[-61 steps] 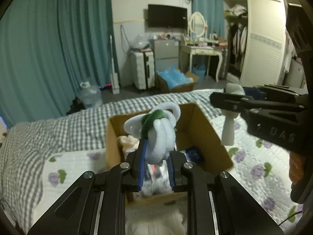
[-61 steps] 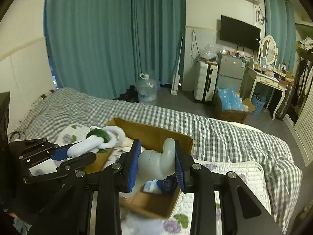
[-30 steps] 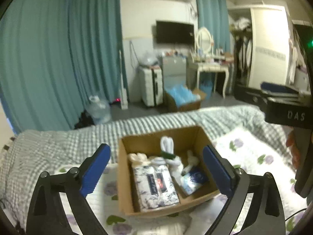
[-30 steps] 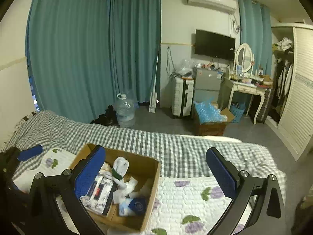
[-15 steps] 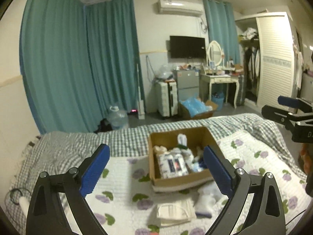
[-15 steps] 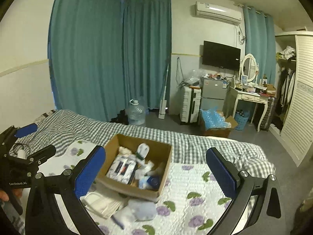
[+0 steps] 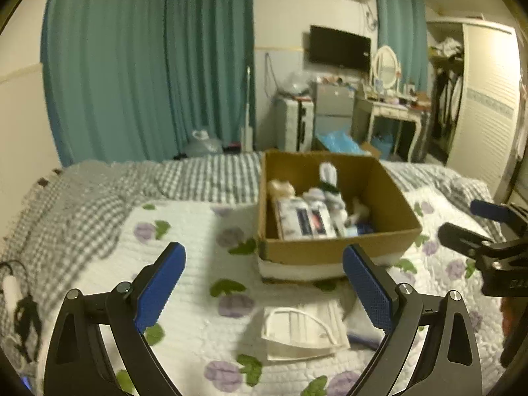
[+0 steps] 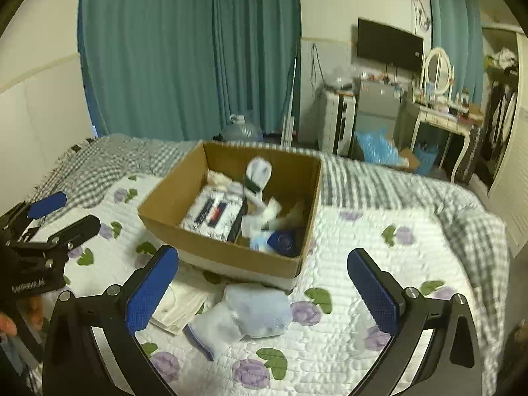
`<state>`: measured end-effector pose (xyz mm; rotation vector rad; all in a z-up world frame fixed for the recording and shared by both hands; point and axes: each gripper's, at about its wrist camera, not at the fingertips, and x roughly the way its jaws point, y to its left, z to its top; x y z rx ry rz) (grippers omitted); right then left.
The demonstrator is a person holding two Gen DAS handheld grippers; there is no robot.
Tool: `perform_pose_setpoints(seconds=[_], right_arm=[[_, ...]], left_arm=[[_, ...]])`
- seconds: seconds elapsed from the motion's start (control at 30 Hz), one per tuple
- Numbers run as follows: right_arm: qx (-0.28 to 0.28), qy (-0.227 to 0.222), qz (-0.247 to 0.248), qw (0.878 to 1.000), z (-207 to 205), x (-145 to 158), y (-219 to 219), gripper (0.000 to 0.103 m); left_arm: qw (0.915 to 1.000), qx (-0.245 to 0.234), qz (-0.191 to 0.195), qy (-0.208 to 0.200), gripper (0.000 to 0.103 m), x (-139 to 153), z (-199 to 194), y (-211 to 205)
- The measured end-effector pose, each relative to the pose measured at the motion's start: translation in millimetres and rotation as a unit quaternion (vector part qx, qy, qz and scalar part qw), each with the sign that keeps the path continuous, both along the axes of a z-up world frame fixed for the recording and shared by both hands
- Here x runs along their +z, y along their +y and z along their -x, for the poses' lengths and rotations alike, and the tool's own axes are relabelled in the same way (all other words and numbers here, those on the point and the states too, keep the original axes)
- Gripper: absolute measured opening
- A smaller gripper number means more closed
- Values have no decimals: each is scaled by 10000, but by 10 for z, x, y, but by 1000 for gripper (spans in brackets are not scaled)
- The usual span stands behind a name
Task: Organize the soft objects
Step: 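Grasp the white face mask with left tool while right tool grasps light blue sock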
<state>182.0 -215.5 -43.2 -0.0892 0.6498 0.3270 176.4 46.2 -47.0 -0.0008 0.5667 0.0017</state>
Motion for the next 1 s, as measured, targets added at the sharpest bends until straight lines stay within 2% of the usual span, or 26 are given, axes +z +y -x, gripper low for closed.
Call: perform_pose_setpoints(seconds=[0.17, 0.27, 0.37, 0.5, 0.53, 0.67, 0.8, 0.93, 1.0], right_arm=[[-83, 353, -11, 9993, -211, -430, 44, 103], [-47, 623, 50, 9980, -284, -687, 45, 103], [23, 866, 235, 9960, -311, -929, 64, 101], [191, 1137, 398, 9925, -344, -1153, 136, 87], [218, 1153, 410, 9922, -337, -1185, 152, 83], [261, 1217, 485, 9910, -336, -1256, 199, 81], [251, 1337, 374, 9900, -363, -1300, 157, 75], [212, 1318, 383, 9903, -336, -1285, 144, 62], [201, 1327, 321, 9904, -321, -1270, 112, 60]], left_arm=[[9997, 9, -215, 107, 98, -302, -108, -107], [9985, -185, -189, 471, 98, -533, -203, -143], [9973, -275, -257, 629, 98, -713, -215, -128], [9946, -421, -218, 923, 98, -881, -230, -103], [9940, -446, -189, 984, 98, -901, -229, -102], [9925, -499, -130, 1108, 98, -955, -221, -117], [9897, -629, -28, 1283, 97, -1060, -247, -137], [9865, -635, -164, 1498, 96, -1210, -302, -183], [9844, -659, -228, 1612, 96, -1285, -324, -216]])
